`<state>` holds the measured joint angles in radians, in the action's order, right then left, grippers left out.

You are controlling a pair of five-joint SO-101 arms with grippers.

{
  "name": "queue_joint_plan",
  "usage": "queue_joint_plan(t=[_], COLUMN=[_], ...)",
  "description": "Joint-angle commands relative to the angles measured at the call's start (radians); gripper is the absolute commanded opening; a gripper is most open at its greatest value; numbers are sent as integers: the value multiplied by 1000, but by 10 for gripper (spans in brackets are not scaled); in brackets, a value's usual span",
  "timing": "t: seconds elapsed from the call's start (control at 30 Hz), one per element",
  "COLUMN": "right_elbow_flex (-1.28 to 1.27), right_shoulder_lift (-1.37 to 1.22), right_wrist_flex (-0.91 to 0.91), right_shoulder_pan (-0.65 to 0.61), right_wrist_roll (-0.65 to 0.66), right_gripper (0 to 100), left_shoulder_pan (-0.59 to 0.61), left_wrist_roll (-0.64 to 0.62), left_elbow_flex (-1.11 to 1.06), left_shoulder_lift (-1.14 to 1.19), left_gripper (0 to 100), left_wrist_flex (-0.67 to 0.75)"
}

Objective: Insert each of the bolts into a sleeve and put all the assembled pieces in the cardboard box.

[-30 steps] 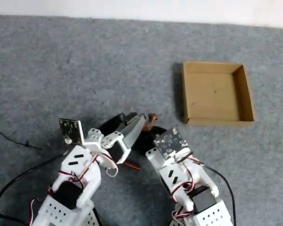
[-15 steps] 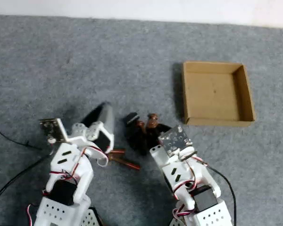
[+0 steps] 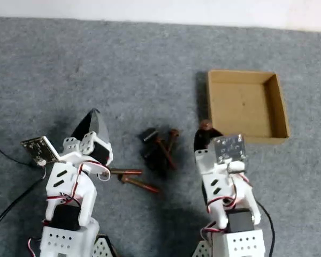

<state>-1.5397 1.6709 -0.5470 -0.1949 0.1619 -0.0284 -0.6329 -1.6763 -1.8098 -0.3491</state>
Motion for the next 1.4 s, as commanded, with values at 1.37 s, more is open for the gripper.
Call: queue_joint_plan(t=[1.37], right_elbow_flex=[920], right_shoulder_lift=[-1376], right_wrist_flex=[-10], right_shoulder_pan=[91], right_wrist_roll=[-324], right_gripper=[256], left_shoulder_pan=[7], left_wrist_roll=[-3], left_elbow_flex=[-19], left_shoulder_lift=[-5], left_gripper=[7], left_wrist_flex=[18])
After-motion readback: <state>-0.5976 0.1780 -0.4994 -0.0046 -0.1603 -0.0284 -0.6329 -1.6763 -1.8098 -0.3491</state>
